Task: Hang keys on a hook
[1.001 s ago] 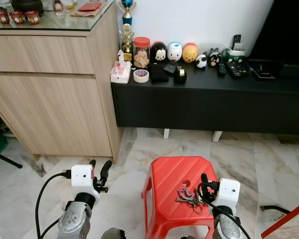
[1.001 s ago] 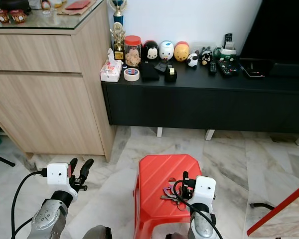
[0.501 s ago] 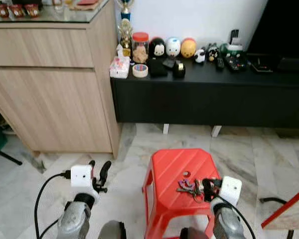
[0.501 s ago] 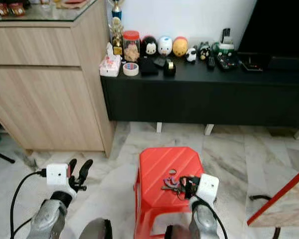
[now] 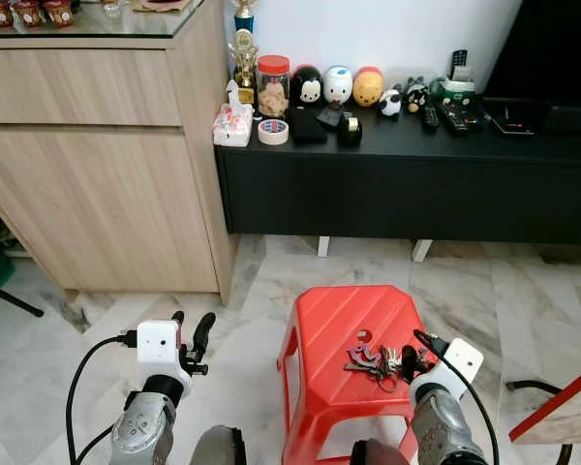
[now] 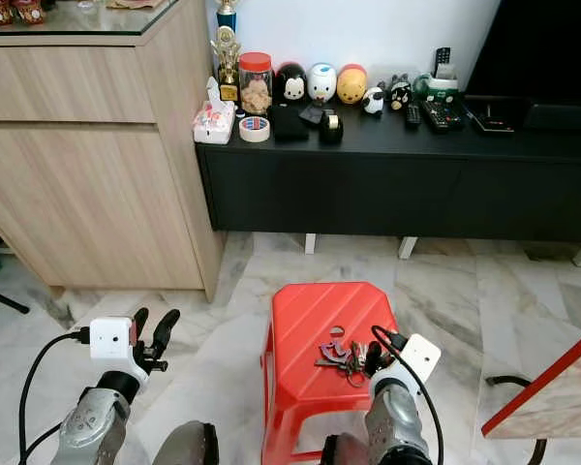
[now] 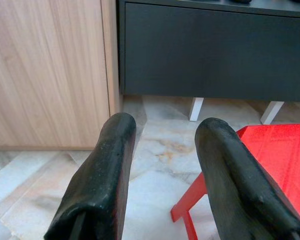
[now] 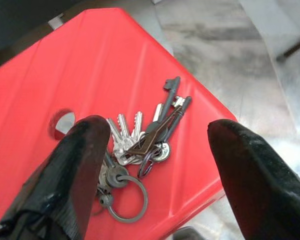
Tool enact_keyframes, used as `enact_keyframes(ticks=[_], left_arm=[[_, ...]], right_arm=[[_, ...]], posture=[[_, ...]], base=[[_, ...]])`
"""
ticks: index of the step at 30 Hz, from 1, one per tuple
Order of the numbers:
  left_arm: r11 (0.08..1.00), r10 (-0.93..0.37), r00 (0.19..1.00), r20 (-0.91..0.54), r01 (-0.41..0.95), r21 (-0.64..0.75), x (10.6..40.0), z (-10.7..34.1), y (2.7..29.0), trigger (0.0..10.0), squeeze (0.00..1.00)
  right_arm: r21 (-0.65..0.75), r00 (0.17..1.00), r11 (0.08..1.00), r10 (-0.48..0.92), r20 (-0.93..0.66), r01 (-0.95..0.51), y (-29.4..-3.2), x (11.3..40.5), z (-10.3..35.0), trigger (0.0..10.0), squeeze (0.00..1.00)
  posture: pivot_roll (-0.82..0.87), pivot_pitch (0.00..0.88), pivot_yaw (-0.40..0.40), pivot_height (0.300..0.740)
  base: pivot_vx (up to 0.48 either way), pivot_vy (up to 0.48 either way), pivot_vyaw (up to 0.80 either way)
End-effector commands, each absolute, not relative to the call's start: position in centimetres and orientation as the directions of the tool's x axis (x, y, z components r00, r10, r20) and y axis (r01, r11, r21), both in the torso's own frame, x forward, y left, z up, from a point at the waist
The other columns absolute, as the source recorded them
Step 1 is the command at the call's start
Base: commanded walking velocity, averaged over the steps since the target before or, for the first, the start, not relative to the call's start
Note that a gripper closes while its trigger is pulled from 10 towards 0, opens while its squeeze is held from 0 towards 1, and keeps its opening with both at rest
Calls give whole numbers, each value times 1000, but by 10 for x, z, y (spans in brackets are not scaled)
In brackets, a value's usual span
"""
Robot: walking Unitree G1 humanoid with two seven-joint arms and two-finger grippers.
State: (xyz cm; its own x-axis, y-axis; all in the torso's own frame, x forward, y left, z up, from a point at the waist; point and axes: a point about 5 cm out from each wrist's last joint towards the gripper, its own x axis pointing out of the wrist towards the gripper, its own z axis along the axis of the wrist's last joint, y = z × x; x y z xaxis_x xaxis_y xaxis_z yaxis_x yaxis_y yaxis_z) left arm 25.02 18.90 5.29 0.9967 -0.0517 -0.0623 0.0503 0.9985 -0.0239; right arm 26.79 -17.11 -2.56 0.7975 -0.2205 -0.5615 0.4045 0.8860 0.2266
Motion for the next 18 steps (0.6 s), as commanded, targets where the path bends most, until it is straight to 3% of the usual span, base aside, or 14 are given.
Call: enact_keyframes(ticks=[1,3,7,18], left_arm=[[998,-53,996,-69,52,-22,251,52,188,10000,0],[999,-48,996,-68,47,-23,250,52,188,10000,0],[998,-54,996,-70,52,-29,249,50,184,10000,0],[999,-44,996,-71,42,-28,247,50,185,10000,0]], right_arm=[[145,833,938,-200,-516,315,-171,272,-20,10000,0],[84,857,972,-152,-493,221,-166,275,-18,10000,0],[122,857,963,-152,-493,241,-164,273,-20,10000,0],[216,856,936,-140,-497,279,-159,272,-20,10000,0]], posture=[[70,28,-51,622],[62,23,-52,617],[63,23,-54,587],[65,30,-59,587]], base=[[0,0,0],[0,0,0],[0,0,0],[0,0,0]])
